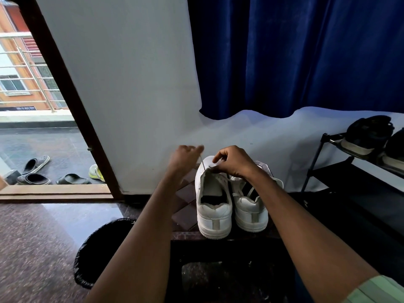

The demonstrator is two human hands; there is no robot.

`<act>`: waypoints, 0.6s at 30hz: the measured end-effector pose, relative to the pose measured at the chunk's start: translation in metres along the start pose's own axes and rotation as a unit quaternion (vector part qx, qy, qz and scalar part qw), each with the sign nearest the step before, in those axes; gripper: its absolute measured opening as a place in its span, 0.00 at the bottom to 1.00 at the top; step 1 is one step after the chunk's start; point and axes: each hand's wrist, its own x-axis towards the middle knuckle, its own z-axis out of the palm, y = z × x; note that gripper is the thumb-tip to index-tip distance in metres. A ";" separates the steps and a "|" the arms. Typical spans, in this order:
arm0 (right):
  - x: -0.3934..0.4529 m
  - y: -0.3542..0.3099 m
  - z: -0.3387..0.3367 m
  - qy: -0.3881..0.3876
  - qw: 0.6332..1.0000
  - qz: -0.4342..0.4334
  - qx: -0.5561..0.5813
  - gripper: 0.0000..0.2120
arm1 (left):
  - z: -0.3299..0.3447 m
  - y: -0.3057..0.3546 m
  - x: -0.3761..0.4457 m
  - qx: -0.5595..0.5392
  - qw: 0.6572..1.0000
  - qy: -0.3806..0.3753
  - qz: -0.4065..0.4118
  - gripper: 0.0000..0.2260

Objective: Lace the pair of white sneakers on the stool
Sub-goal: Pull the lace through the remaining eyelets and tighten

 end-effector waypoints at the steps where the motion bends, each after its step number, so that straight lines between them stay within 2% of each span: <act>1: 0.001 0.001 0.000 -0.007 1.000 0.000 0.003 0.16 | -0.004 0.005 -0.002 -0.114 0.993 0.013 -0.007 0.19; 3: 0.001 0.002 0.000 -0.025 1.000 0.003 -0.002 0.16 | -0.009 0.010 -0.005 -0.277 0.960 0.006 -0.035 0.19; 4: 0.001 0.001 0.000 -0.033 0.999 0.005 -0.007 0.15 | -0.008 0.009 -0.005 -0.297 0.954 0.003 -0.037 0.19; 5: 0.000 0.001 -0.001 -0.041 0.999 0.007 -0.009 0.14 | -0.007 0.006 -0.004 -0.263 0.964 0.011 -0.030 0.19; 7: 0.000 -0.001 -0.002 -0.050 0.999 0.005 -0.005 0.09 | -0.004 -0.006 0.004 -0.052 0.998 0.040 0.003 0.21; 8: 0.000 -0.002 -0.004 -0.052 0.999 0.003 -0.003 0.07 | -0.002 -0.010 0.006 0.054 0.998 0.045 0.010 0.22; 10: 0.000 -0.001 -0.006 -0.062 0.998 0.002 0.007 0.09 | 0.006 -0.018 0.005 0.175 0.984 -0.006 -0.014 0.23; 13: 0.000 0.000 -0.008 -0.079 0.997 -0.001 0.026 0.12 | 0.013 -0.020 0.001 0.237 0.967 -0.086 -0.044 0.19; 16: 0.000 0.002 -0.007 -0.027 0.998 0.000 0.060 0.11 | 0.010 -0.015 0.002 0.201 0.974 -0.091 -0.043 0.20; 18: -0.001 0.003 -0.010 -0.026 0.997 0.003 0.069 0.12 | 0.007 -0.011 0.001 0.174 0.980 -0.085 -0.047 0.17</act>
